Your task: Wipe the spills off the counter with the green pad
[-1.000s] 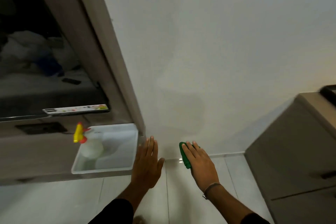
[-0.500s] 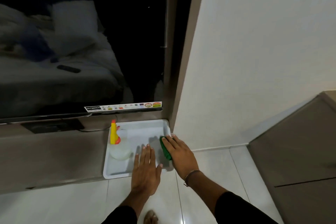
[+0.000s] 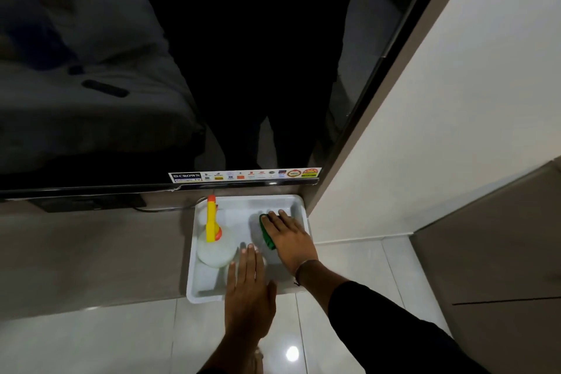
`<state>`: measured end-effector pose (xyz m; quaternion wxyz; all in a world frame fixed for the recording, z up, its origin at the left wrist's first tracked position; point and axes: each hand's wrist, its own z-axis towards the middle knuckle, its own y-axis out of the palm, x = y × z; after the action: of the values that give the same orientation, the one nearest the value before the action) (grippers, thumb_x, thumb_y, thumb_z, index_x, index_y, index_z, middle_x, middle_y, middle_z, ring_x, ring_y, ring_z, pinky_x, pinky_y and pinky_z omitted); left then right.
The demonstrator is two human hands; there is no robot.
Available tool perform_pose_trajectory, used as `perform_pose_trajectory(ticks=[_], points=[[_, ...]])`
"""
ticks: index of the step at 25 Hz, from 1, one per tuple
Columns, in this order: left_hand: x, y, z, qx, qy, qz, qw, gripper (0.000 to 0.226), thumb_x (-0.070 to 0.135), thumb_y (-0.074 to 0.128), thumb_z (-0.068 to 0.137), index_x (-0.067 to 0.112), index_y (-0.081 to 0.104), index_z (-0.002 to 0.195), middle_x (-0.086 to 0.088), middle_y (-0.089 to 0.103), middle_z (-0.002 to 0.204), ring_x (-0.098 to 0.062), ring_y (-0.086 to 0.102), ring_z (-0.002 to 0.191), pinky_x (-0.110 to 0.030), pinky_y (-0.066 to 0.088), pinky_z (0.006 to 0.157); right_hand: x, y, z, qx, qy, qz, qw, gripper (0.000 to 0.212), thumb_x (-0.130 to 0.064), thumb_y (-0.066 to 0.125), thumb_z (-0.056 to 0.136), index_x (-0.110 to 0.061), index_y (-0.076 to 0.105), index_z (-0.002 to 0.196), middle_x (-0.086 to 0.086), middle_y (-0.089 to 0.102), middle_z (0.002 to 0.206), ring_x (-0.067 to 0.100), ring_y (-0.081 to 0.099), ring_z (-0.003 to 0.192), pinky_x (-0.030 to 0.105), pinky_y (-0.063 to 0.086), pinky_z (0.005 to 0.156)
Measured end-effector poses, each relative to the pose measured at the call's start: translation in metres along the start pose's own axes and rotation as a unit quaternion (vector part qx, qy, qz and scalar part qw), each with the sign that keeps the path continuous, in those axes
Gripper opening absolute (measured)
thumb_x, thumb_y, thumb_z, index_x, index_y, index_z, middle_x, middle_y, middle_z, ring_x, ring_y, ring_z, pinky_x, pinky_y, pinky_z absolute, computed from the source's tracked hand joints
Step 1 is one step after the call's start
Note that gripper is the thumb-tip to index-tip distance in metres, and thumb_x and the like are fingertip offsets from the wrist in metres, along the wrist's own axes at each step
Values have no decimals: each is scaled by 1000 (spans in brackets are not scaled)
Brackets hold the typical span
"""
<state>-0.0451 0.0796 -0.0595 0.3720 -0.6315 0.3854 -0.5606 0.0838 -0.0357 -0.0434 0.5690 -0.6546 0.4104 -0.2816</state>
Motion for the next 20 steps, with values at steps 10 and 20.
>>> perform_pose_trajectory(ticks=[10,20], points=[[-5,3,6,-37,-13,51,998,65,42,41,104,-1,46,152,-27,40,162,-44,36,152,-63,39,119,-9,41,-5,-108,31,45,993,118,-40,76,90,-18,-10,168,7,-18,176,35,-17,161,56,-2,131],[23,-3,7,28,25,76,996,68,43,25,106,-5,55,144,-28,51,153,-45,50,142,-64,51,108,11,-13,-37,-21,18,172,985,79,-42,55,106,-15,14,169,9,13,177,31,11,163,43,17,132]])
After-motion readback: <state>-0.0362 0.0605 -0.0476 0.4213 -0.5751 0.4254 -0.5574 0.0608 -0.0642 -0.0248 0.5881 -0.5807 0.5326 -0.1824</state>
